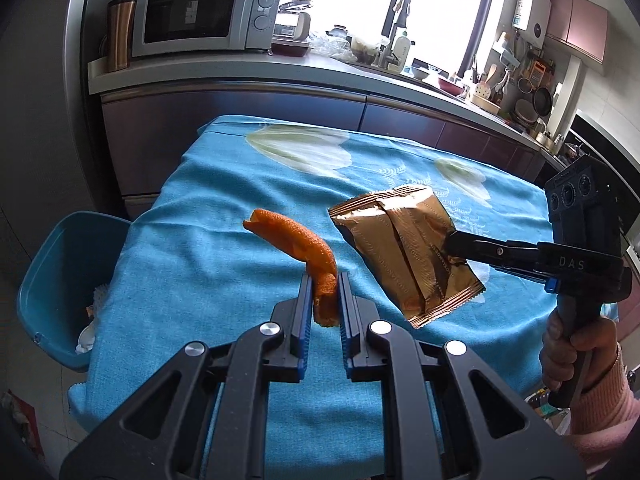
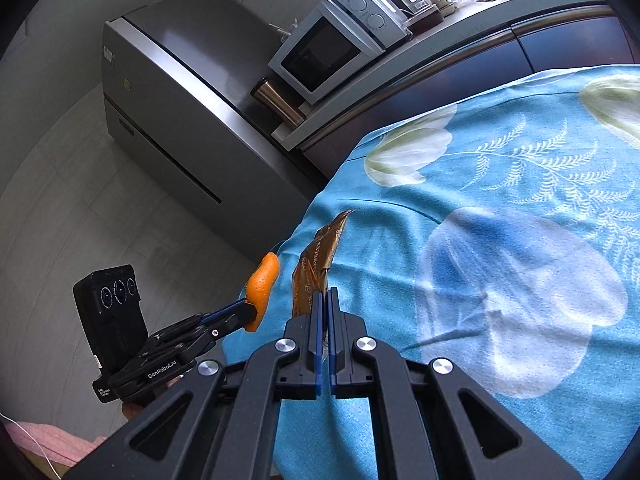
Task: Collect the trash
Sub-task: 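Lift the peel and wrapper and carry both tools over the teal bin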
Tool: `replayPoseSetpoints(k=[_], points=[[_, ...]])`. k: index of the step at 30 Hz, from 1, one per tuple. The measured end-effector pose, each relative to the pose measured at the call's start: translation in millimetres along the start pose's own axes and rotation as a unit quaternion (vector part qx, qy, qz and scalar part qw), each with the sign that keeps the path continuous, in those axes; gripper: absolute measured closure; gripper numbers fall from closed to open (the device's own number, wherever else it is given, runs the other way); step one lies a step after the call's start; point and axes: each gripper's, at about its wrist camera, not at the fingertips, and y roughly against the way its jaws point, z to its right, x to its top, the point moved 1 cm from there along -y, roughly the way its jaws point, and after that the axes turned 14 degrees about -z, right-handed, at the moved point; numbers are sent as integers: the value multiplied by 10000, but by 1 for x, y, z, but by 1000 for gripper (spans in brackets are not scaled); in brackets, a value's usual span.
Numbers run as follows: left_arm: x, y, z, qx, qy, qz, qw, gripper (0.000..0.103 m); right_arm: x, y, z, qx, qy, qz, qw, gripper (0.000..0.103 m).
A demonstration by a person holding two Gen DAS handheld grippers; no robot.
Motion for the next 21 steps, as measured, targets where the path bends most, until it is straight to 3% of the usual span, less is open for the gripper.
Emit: replayPoseSetpoints(k=[21], points=[[-10, 19, -38, 306, 237, 110, 9992, 90, 16, -43, -26, 235, 210, -280, 9991, 101]])
